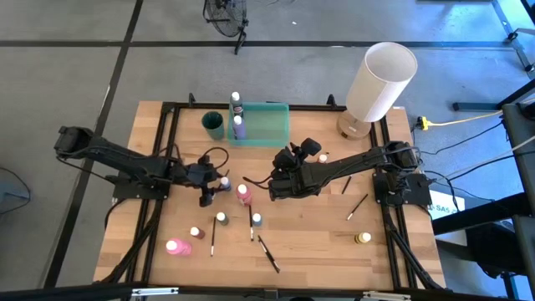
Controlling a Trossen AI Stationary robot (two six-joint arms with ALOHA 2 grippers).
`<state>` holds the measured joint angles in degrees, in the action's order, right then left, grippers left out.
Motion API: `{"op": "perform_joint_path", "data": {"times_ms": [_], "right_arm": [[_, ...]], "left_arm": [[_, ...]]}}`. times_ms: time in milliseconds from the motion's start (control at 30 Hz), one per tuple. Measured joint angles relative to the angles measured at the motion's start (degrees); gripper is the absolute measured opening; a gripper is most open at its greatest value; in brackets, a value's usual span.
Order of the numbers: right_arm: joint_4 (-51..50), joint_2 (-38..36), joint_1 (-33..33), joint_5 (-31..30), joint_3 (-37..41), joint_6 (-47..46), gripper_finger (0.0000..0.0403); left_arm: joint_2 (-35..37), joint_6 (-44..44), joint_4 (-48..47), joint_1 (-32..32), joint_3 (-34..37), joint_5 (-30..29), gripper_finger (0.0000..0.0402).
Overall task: Pick & Place Paint Supplies
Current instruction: Put the small blue paint bottle into the green bin
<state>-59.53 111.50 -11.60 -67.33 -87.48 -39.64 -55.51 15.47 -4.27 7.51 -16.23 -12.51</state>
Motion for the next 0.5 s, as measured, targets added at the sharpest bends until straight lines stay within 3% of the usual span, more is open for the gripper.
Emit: {"op": "perform_joint_path", "data": {"times_ms": [300,500], "right_arm": [[0.00,0.00,-0.01,0.00,0.00,0.00,0.0106],[0.00,0.00,-0.01,0.00,0.00,0.00,0.0106]], "left_arm": [[-4.02,0.30,0.85,0.00,0.00,-0.24,0.0232],[-7.08,-1.55,6.18,0.00,0.02,0.00,0.0232]]}}
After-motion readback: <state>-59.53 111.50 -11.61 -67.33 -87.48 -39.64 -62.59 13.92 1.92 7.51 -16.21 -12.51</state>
